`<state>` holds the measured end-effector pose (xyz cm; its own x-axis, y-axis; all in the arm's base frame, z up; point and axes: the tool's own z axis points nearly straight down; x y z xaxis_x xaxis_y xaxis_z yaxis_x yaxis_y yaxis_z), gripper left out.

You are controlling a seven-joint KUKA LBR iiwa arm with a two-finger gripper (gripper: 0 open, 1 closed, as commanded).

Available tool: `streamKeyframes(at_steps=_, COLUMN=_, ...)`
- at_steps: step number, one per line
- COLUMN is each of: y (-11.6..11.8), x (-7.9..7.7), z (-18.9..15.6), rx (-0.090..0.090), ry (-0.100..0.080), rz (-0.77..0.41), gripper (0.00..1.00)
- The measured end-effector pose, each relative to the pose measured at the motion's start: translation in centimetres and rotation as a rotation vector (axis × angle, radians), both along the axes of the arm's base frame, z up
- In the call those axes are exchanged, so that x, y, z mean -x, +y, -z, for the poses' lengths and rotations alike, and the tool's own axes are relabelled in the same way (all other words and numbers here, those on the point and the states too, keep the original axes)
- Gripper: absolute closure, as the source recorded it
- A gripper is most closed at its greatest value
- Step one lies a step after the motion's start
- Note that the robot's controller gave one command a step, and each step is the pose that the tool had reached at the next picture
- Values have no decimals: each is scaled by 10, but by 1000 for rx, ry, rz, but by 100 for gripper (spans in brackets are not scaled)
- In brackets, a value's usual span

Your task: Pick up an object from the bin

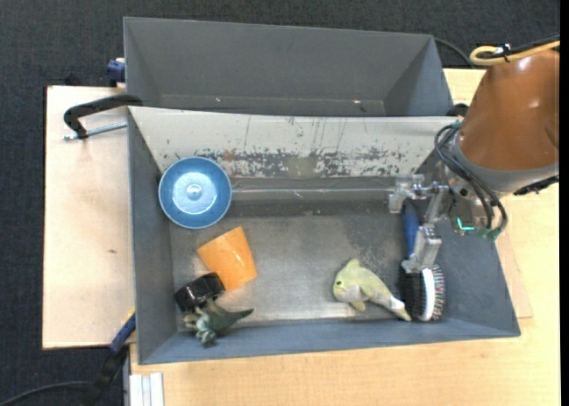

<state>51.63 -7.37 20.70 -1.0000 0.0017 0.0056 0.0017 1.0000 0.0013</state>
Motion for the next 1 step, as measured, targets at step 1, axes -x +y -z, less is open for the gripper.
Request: streamKeyframes(at_steps=1, y=34, x=21, z=141, rx=-2, ry=1, rz=-110, gripper=0)
